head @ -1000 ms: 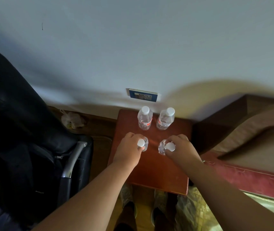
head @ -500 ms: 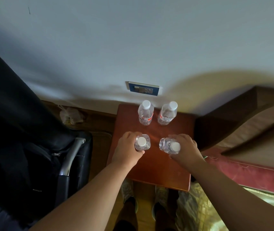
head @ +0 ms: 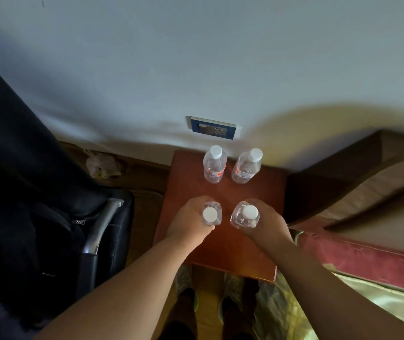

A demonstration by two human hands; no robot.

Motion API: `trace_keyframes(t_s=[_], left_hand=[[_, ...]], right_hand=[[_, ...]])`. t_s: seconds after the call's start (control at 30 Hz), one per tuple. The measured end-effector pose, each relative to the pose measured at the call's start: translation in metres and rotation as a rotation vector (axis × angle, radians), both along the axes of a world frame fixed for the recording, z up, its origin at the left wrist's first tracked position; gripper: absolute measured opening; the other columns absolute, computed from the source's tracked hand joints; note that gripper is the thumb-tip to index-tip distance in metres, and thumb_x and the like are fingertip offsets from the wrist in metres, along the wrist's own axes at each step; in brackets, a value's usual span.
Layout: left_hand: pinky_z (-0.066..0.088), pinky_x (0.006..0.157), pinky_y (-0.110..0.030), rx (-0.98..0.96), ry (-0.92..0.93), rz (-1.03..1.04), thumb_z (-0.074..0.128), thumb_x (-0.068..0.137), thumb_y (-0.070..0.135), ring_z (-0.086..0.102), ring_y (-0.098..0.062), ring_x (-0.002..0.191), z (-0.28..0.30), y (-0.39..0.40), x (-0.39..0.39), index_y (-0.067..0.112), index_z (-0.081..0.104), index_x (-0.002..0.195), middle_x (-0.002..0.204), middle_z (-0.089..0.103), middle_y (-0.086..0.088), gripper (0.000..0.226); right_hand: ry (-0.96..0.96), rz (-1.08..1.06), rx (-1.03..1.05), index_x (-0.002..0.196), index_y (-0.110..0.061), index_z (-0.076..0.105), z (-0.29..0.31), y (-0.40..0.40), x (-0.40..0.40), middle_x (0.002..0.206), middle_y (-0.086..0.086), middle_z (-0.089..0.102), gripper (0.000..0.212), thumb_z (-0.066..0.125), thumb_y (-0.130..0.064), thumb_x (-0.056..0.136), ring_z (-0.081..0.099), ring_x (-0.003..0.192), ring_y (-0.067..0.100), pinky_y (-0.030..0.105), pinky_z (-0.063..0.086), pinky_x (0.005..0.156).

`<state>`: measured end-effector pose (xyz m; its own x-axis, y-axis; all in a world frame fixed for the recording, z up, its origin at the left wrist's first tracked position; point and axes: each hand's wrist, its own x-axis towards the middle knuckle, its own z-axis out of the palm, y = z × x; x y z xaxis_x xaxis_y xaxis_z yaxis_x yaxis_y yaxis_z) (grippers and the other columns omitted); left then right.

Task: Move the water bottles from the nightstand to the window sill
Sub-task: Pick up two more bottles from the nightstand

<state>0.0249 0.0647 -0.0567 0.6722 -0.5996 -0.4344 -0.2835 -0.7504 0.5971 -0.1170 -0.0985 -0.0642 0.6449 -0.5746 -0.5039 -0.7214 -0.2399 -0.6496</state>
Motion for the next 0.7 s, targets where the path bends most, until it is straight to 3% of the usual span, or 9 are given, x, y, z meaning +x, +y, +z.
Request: trace_keyframes(t_s=[0.1,0.2,0.27,0.4,0.57,0.7], left_hand=[[0.047,0.074,-0.013,-0.110,-0.062,-0.013,0.089,0.069,0.024,0.063,-0.003,0.097,0.020,0.012,-0.004,0.039,0.061,0.109,0.103,0.062,0.024,0.051],[0.053,0.088,-0.024,-0.187,-0.027,0.023,0.088,0.067,0.041,0.060,0.002,0.106,0.051,0.026,-0.008,0.045,0.057,0.118,0.111,0.063,0.025,0.059],[0.056,0.092,-0.031,-0.251,-0.004,0.071,0.084,0.065,0.054,0.061,0.000,0.112,0.077,0.035,-0.011,0.044,0.057,0.125,0.119,0.061,0.024,0.067],[0.058,0.086,-0.023,-0.408,-0.109,0.111,0.074,0.062,0.078,0.060,0.004,0.112,0.152,0.040,-0.016,0.041,0.058,0.130,0.123,0.062,0.022,0.078],[0.058,0.087,-0.032,-0.497,-0.209,0.146,0.082,0.065,0.069,0.062,0.003,0.110,0.249,0.047,-0.022,0.058,0.057,0.118,0.115,0.065,0.030,0.060],[0.057,0.088,-0.031,-0.537,-0.317,0.156,0.085,0.069,0.061,0.064,0.002,0.107,0.316,0.057,-0.036,0.043,0.063,0.120,0.111,0.068,0.025,0.059]], right_hand=[[-0.045,-0.016,-0.014,0.110,-0.044,0.061,0.022,0.007,-0.001,0.103,-0.022,0.065,0.050,0.086,-0.045,0.066,0.061,0.094,0.000,0.020,0.044,0.074],[-0.119,-0.028,-0.035,0.108,-0.050,0.060,0.058,0.009,-0.003,0.105,-0.024,0.063,0.054,0.087,-0.043,0.062,0.061,0.097,-0.001,0.024,0.049,0.080],[-0.174,-0.026,-0.040,0.106,-0.057,0.058,0.090,0.010,-0.005,0.100,-0.028,0.065,0.055,0.083,-0.050,0.058,0.061,0.094,-0.008,0.018,0.048,0.076],[-0.258,-0.032,-0.088,0.113,-0.055,0.058,0.163,0.010,-0.007,0.098,-0.038,0.064,0.061,0.085,-0.049,0.059,0.058,0.093,-0.016,0.013,0.044,0.071],[-0.343,-0.038,-0.167,0.119,-0.047,0.056,0.251,0.017,-0.014,0.092,-0.030,0.065,0.065,0.086,-0.054,0.061,0.058,0.087,-0.016,0.005,0.043,0.060],[-0.432,-0.022,-0.232,0.121,-0.043,0.060,0.317,0.023,-0.024,0.095,-0.027,0.069,0.068,0.083,-0.061,0.060,0.063,0.083,-0.010,0.018,0.051,0.069]])
